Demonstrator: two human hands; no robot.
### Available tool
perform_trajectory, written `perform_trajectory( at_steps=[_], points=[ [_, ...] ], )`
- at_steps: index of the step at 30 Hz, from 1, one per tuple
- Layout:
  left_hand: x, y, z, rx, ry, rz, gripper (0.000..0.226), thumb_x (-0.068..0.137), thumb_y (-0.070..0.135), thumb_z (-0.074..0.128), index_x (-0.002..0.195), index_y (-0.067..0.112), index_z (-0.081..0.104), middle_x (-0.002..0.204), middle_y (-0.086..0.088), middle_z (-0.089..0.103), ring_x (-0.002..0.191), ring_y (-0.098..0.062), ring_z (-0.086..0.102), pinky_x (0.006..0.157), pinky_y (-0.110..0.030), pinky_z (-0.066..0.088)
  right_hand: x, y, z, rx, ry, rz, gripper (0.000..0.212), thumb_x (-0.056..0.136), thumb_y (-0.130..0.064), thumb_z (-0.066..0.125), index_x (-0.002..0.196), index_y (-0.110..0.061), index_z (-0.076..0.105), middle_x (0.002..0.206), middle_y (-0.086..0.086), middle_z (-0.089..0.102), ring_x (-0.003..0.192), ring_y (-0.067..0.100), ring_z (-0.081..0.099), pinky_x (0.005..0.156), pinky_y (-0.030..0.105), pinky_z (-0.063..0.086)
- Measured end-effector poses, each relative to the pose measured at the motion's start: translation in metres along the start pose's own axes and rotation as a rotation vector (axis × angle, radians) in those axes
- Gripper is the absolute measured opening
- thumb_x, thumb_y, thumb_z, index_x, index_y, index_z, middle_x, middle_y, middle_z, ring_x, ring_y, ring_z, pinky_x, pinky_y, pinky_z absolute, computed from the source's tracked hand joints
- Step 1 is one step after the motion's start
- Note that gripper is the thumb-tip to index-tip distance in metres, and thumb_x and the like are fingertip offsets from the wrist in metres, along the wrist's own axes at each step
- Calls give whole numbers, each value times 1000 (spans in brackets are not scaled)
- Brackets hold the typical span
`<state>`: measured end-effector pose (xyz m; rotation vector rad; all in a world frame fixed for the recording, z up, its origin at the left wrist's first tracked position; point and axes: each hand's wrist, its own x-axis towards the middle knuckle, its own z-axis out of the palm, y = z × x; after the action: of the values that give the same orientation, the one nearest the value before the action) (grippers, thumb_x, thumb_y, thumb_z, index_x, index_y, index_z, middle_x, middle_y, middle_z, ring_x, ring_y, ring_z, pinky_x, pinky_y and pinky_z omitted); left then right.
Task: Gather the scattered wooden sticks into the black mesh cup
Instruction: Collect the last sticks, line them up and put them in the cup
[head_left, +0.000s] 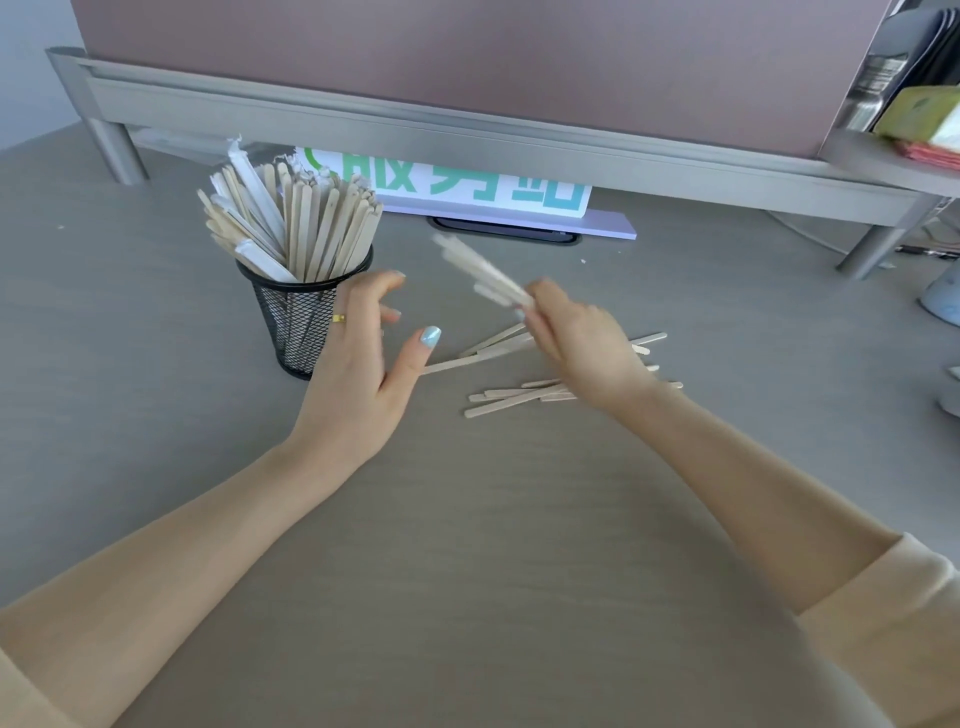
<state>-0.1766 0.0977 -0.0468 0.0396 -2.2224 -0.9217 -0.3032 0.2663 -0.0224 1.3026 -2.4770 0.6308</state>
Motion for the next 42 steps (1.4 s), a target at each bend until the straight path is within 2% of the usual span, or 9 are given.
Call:
perform_trajectory(
  at_steps=[6,10,13,18,23,26,32,37,42],
  points=[
    [-2,6,-9,97,87,199,40,92,31,41,122,5,41,122,3,42,119,-18,39,104,-25,26,33,-37,-37,804,474,329,31,90,-30,48,66,-20,31,61,9,27,56,20,23,50,33,21],
    [-3,9,-14,131,200,313,30,89,25,45,116,12,42,122,-1,44,119,-7,35,101,-27,24,47,-46,-46,1116,553,437,37,91,-27,52,63,-19,29,53,0,25,48,14,19,45,27,18],
    [-5,5,-21,153,286,397,26,87,20,47,111,11,44,119,-2,45,120,7,32,96,-35,27,43,-46,-29,1081,493,456,38,92,-26,51,62,-18,29,50,-1,28,45,13,23,44,25,23],
    [-5,-9,-37,153,387,351,32,86,23,49,114,11,41,133,35,27,124,10,26,99,-44,27,34,-40,-10,1108,391,501,40,91,-29,53,59,-17,32,43,-9,34,43,11,28,44,24,29],
    [0,-18,-45,133,496,162,46,81,20,57,120,5,37,132,-3,34,129,-3,27,106,-52,23,34,-37,-19,831,267,486,39,92,-31,46,58,-15,44,54,-2,39,52,11,35,55,23,34],
    [3,-20,-43,79,434,-45,69,77,28,63,133,8,28,144,-16,27,138,-10,16,115,-43,13,37,-40,-33,620,220,456,36,92,-28,38,60,-12,46,55,0,34,53,11,33,52,21,33],
    [11,-28,-42,-213,240,-293,108,68,33,72,146,23,-3,148,16,16,138,2,16,118,-36,16,65,-78,-56,901,312,368,32,93,-17,38,62,-15,47,52,-3,40,42,9,39,43,21,40],
    [13,-33,-43,-344,107,-389,112,75,22,74,144,31,-15,153,15,18,137,1,26,115,-33,25,93,-123,-47,923,344,150,26,93,-11,38,68,-11,42,55,3,41,40,12,48,44,24,48],
    [15,-36,-42,-323,55,-393,107,75,18,73,145,27,-7,150,12,29,135,-3,32,113,-36,29,107,-135,-21,570,90,135,28,86,-13,45,59,-15,34,48,-1,37,43,18,64,40,18,40]
  ],
)
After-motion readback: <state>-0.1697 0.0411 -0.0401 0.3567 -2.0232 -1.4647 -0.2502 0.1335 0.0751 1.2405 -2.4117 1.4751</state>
